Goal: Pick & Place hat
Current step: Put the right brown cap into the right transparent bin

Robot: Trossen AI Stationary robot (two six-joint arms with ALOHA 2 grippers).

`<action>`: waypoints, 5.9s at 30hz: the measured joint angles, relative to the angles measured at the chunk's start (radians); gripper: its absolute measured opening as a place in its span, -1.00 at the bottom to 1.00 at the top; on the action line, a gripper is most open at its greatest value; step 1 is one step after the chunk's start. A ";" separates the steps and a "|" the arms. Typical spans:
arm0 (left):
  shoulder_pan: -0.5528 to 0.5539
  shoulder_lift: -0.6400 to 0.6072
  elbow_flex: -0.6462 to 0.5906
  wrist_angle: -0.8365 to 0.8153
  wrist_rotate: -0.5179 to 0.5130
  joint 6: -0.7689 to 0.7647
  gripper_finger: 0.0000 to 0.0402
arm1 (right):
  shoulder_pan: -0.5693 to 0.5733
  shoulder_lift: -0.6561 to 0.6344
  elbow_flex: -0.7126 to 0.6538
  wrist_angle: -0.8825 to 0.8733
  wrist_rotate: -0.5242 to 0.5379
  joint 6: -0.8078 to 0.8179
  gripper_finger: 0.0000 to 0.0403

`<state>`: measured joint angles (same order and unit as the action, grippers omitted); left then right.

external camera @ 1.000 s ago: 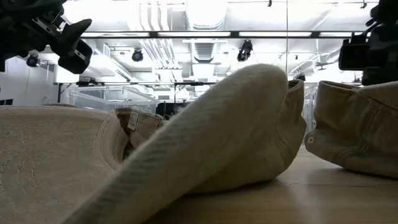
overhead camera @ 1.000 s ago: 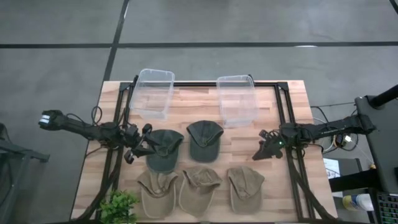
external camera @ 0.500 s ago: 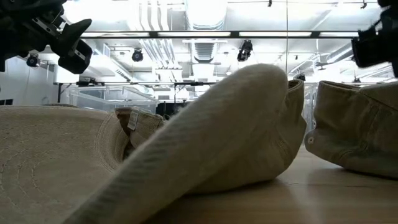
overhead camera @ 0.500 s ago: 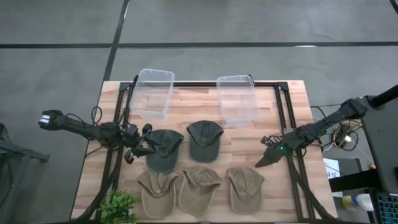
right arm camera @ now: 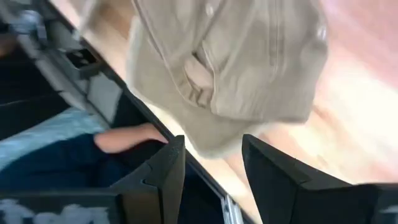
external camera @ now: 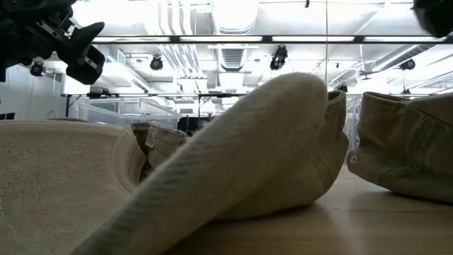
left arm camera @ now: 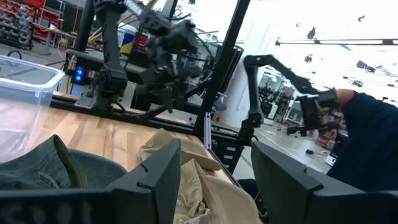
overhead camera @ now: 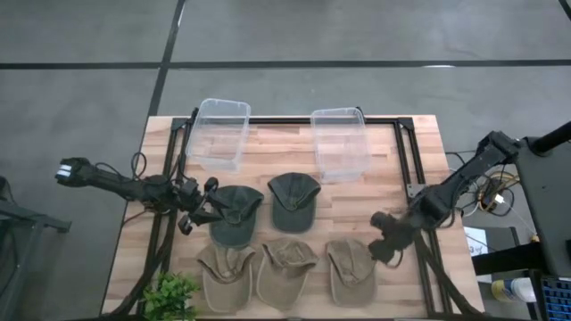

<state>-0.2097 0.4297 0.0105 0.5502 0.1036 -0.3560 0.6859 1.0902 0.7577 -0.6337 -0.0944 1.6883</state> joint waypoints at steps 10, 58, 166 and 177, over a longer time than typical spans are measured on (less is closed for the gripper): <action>-0.001 0.000 0.000 -0.008 0.000 0.000 -0.06 | 0.076 0.318 0.155 -0.023 -0.019 0.119 -0.23; -0.001 0.000 0.000 -0.012 0.000 0.000 -0.06 | 0.104 0.484 0.152 -0.026 -0.056 0.311 -0.40; -0.001 0.000 0.000 -0.013 0.000 0.000 -0.06 | -1.056 0.025 0.634 -0.539 0.526 -1.008 -0.94; -0.001 0.000 0.000 -0.013 0.000 0.000 -0.06 | -1.229 0.195 0.635 -0.536 0.338 -1.072 -0.94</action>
<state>-0.2103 0.4297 0.0107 0.5373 0.1036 -0.3559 -0.5430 1.2853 1.3930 -1.1693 0.2432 0.6166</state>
